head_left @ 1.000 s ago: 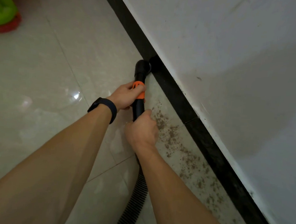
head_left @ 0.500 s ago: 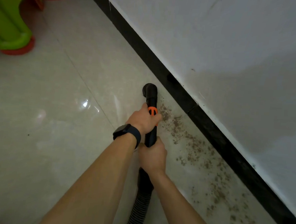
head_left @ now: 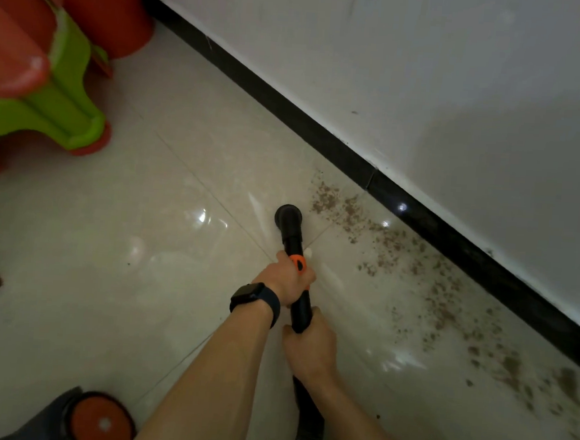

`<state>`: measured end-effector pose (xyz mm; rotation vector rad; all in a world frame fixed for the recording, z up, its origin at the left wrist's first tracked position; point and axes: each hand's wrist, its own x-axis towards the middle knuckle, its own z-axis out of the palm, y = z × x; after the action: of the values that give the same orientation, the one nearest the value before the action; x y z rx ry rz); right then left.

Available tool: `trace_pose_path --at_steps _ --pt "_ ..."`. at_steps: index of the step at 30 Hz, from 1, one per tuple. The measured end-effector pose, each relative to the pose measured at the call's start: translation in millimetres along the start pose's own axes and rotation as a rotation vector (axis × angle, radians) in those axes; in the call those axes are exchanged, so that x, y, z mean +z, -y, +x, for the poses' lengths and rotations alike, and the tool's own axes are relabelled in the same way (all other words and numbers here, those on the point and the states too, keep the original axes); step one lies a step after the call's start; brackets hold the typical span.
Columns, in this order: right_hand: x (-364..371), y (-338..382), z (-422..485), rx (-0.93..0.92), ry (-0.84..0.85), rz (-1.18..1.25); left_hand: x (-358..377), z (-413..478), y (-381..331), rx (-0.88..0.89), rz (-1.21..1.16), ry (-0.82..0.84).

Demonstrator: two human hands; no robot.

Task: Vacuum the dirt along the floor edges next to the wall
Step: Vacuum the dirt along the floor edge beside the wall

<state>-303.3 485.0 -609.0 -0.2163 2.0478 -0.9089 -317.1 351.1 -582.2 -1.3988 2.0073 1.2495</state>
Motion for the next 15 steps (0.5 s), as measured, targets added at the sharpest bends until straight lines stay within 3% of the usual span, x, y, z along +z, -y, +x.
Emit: trace_pose_path --at_steps 4,8,15 --pt "-4 6 -10 -0.004 0.021 0.008 7 -14 -7 -0.064 -0.024 -0.074" --pt "-14 3 -14 -0.02 0.042 0.009 17 -22 -5 -0.011 -0.102 -0.122" --pt "-26 -11 -18 -0.009 0.013 -0.041 14 -24 -4 0.048 -0.181 -0.002"
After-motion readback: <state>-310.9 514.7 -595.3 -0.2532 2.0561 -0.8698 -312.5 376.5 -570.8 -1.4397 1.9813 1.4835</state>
